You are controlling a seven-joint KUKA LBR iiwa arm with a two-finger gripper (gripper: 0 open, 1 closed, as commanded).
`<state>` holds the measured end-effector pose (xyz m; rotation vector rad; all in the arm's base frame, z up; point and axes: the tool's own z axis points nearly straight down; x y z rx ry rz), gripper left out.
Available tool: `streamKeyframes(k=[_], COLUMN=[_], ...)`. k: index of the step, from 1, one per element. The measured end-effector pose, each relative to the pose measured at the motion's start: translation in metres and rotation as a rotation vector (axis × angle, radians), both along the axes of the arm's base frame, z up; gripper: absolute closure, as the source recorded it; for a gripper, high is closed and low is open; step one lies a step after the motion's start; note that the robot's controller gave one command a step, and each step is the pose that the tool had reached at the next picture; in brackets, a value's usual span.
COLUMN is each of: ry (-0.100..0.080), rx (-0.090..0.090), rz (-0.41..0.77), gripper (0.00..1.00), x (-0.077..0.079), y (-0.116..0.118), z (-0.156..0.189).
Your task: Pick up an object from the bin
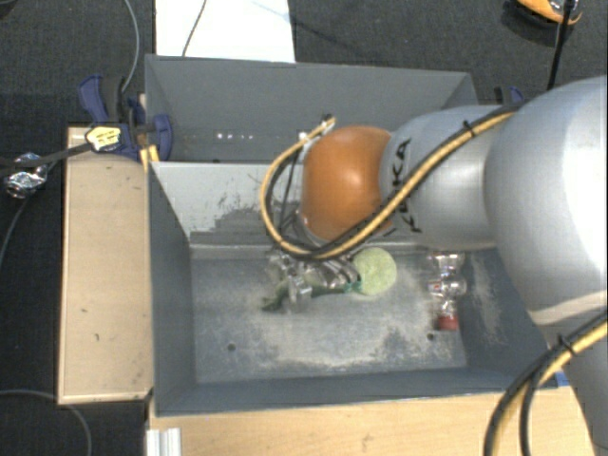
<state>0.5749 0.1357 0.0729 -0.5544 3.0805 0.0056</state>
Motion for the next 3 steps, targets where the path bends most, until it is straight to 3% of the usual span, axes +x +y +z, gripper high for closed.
streamKeyframes(k=[2,3], ry=[-0.006,-0.005], rx=[0.003,0.004], rz=[0.064,0.073], gripper=[1.0,1.0], x=[-0.002,0.007], y=[-0.025,-0.028], z=[0.0,0.017])
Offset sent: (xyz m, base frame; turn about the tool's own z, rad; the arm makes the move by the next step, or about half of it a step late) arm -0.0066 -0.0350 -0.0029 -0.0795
